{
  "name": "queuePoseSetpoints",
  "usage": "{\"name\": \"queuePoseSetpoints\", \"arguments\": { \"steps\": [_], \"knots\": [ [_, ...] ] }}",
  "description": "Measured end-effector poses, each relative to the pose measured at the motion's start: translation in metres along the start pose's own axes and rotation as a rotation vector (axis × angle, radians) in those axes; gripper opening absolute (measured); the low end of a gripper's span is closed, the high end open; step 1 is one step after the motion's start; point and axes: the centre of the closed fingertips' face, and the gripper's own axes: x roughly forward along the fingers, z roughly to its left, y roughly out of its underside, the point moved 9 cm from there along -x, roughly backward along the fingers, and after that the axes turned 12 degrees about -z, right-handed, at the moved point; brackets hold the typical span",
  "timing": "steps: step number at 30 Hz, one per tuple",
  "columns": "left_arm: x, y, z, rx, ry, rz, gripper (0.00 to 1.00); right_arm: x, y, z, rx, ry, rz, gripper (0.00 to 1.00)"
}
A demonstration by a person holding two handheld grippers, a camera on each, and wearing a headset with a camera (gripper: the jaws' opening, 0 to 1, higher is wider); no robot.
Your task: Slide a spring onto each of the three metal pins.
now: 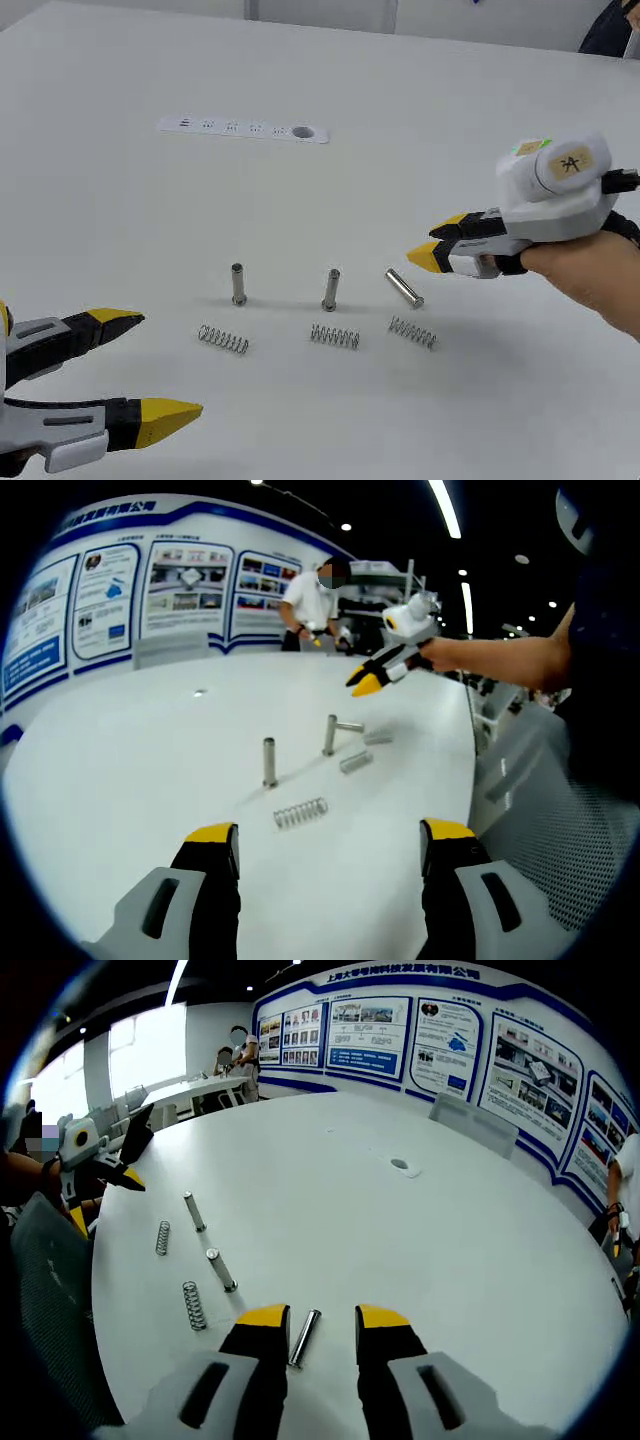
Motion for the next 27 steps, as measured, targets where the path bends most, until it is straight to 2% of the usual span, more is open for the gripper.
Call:
{"name": "queuePoseSetpoints", "arguments": {
  "steps": [7, 9, 11, 13, 14, 15, 21, 27],
  "knots": [
    [0.002, 0.001, -0.001, -0.005, 0.003, 0.003, 0.74, 0.023, 0.001, 0.000, 0.015, -0.008, 0.064, 0.23],
    [0.002, 0.002, -0.002, -0.007, 0.004, 0.002, 0.74, 0.030, 0.004, 0.003, 0.055, -0.018, 0.107, 0.22],
    [0.002, 0.003, -0.002, -0.009, 0.004, 0.004, 0.74, 0.036, 0.010, 0.005, 0.063, -0.004, 0.177, 0.20],
    [0.002, 0.003, -0.002, -0.011, 0.004, 0.004, 0.74, 0.043, 0.011, 0.007, 0.052, -0.001, 0.184, 0.19],
    [0.002, 0.004, -0.002, -0.013, 0.003, 0.003, 0.73, 0.044, 0.013, 0.008, 0.063, 0.017, 0.214, 0.18],
    [0.001, 0.004, -0.002, -0.014, 0.003, 0.002, 0.73, 0.046, 0.013, 0.008, 0.063, 0.015, 0.210, 0.17],
    [0.000, 0.006, -0.001, -0.020, 0.002, 0.007, 0.73, 0.052, 0.021, 0.011, 0.112, 0.037, 0.274, 0.14],
    [0.001, 0.005, 0.000, -0.019, 0.004, 0.002, 0.72, 0.054, 0.025, 0.012, 0.127, 0.046, 0.303, 0.11]
  ]
}}
